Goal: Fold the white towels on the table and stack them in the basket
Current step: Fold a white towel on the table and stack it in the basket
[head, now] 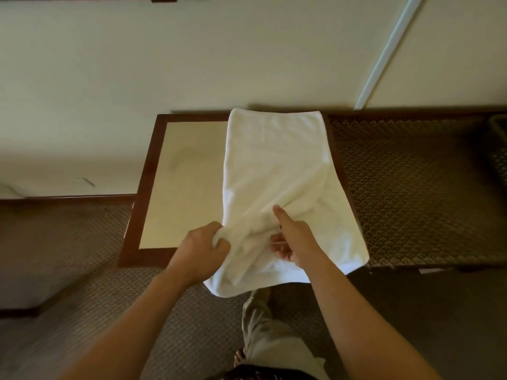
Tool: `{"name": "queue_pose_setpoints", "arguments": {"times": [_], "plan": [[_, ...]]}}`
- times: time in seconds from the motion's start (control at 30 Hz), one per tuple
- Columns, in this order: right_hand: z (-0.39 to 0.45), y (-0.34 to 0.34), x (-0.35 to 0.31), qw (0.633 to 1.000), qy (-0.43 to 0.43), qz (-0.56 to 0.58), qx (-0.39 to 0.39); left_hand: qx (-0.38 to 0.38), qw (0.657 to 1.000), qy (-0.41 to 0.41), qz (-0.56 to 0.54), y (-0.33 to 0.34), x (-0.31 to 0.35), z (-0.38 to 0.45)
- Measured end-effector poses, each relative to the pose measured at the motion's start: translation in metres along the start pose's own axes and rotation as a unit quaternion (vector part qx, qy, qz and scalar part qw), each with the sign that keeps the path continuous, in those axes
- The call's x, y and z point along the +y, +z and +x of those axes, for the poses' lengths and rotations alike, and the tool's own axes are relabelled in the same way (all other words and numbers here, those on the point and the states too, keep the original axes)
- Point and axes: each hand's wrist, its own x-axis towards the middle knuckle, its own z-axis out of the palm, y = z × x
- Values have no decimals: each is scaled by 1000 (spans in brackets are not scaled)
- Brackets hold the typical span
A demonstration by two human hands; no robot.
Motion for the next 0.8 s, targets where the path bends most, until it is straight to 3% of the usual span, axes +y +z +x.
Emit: {"name": "queue_pose_setpoints", "arguments": {"times": [0.13,0.27,0.37,0.47,0.53,0.6,0.67,0.73,0.8], "plan": [[-35,-16,-1,999,-15,-12,-46,-17,990,141,25,21,60,-43],[-65,-47,12,997,-44,-57,-33,-45,971,229,45,51,100,-75],[-80,-86,28,991,-131,22,-27,-68,962,263,28,73,117,-95],[-90,-117,46,979,-181,87,34,-168,948,270,-10,85,115,-101],[-82,-133,65,975,-171,66,127,-243,943,214,-74,92,97,-97],[-57,-146,89,978,-137,41,153,-246,951,98,-162,105,64,-88],[-37,-149,105,982,-111,-4,150,-179,952,-66,-239,116,28,-80],[-24,-145,109,983,-118,-45,131,-67,946,-203,-245,123,-3,-67],[-14,-141,107,980,-154,-61,111,20,913,-291,-286,129,-23,-48]]}}
